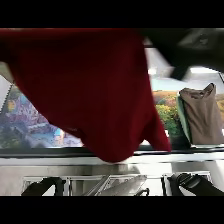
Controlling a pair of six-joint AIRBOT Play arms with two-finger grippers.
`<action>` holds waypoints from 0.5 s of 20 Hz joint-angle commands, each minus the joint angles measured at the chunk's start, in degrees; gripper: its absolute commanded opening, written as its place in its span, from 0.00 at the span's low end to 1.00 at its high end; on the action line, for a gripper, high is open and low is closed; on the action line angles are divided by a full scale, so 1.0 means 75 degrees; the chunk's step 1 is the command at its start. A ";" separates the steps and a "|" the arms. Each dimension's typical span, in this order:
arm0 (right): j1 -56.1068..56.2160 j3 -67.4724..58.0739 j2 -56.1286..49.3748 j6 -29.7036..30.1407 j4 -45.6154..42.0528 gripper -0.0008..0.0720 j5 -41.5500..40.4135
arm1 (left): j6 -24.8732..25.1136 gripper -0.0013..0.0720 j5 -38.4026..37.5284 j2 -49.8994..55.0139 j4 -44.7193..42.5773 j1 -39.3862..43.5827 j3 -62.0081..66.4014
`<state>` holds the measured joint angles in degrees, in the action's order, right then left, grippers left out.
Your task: Fold the shirts.
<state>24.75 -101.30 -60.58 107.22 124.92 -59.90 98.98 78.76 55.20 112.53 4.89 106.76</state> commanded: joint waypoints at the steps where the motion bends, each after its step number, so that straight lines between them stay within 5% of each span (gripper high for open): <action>1: 0.0015 0.0586 -0.1518 -0.0484 -0.0224 0.03 -0.0962 | -0.0111 0.04 0.0350 0.1122 0.0198 0.0245 -0.1568; 5: 0.0090 0.2046 -0.3789 -0.0533 0.0128 0.03 -0.0755 | 0.0137 0.04 -0.0819 0.2757 0.0169 0.0635 -0.4071; 10: 0.0105 0.2241 -0.5820 -0.0469 0.1682 0.03 -0.0714 | 0.0140 0.04 -0.0906 0.4552 0.0213 0.0676 -0.5074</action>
<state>25.45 -85.89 -96.60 103.57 130.91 -65.23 99.74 73.28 82.63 113.91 9.61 73.34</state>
